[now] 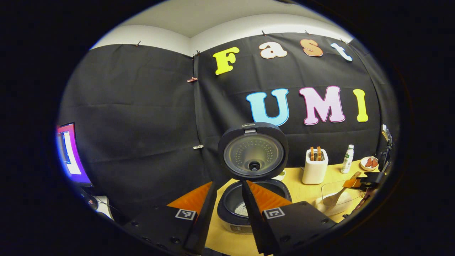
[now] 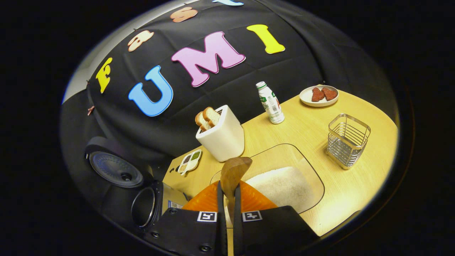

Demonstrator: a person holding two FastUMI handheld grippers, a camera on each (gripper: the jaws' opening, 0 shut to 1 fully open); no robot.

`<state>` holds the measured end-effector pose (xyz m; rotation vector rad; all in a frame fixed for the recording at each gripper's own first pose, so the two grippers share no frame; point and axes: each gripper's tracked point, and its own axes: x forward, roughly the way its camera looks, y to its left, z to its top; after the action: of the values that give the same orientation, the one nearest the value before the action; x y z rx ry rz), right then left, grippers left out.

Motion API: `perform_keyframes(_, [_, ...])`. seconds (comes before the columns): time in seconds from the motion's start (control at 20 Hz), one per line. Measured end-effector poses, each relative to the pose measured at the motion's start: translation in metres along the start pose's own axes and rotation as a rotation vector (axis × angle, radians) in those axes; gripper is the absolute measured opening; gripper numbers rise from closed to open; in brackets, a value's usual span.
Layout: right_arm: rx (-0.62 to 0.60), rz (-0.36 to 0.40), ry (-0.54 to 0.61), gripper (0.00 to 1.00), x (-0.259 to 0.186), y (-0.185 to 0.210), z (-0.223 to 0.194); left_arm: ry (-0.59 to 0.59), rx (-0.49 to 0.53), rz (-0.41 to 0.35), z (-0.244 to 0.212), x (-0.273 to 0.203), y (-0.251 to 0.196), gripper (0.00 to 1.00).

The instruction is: Close the left gripper, press the button to open the rice cooker; take a wooden spoon from the chopstick holder with the right hand, scoop a spoonful of rice and pour it into the rice cooker, then put the wooden spoon back into the chopstick holder.

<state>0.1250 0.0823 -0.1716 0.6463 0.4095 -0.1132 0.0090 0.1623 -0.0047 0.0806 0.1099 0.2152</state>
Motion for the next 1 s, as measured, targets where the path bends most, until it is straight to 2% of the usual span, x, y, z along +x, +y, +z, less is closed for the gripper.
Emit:
perform_keyframes(0.15, [0.021,0.004,-0.045,0.11,-0.006,-0.003,0.021,-0.004,0.007,0.005,0.003,-0.003,-0.001,0.54])
perform_keyframes(0.2, [0.039,0.009,-0.056,0.11,-0.008,-0.002,0.028,-0.006,0.009,0.007,0.004,-0.004,-0.001,0.51])
perform_keyframes(0.25, [0.063,0.012,-0.071,0.11,-0.011,-0.002,0.034,-0.008,0.009,0.006,0.005,-0.005,-0.001,0.55])
perform_keyframes(0.3, [0.091,0.014,-0.085,0.11,-0.013,-0.002,0.043,-0.006,0.005,0.008,0.006,-0.006,-0.001,0.55])
perform_keyframes(0.35, [0.117,0.014,-0.097,0.11,-0.015,-0.003,0.048,-0.004,0.001,0.01,0.006,-0.005,-0.001,0.51])
perform_keyframes(0.4, [0.144,0.016,-0.105,0.11,-0.017,-0.003,0.054,-0.002,0.0,0.014,0.007,-0.006,-0.001,0.54])
perform_keyframes(0.5, [0.171,0.025,-0.115,0.11,-0.018,-0.002,0.062,-0.002,0.0,0.019,0.01,-0.007,0.0,0.51])
perform_keyframes(0.55, [0.179,0.027,-0.116,0.11,-0.02,-0.002,0.065,-0.004,0.001,0.019,0.011,-0.007,0.0,0.54])
perform_keyframes(0.65, [0.202,0.041,-0.125,0.11,-0.022,0.004,0.071,-0.008,0.002,0.023,0.012,-0.008,0.002,0.54])
perform_keyframes(0.8, [0.206,0.101,-0.127,0.11,-0.03,0.032,0.078,-0.012,-0.004,0.038,0.014,-0.009,0.011,0.54])
perform_keyframes(0.95, [0.2,0.196,-0.099,0.11,-0.038,0.083,0.073,-0.012,-0.01,0.064,0.012,-0.01,0.023,0.51])
perform_keyframes(1.0, [0.204,0.232,-0.081,0.11,-0.041,0.103,0.068,-0.008,-0.011,0.077,0.011,-0.01,0.03,0.54])
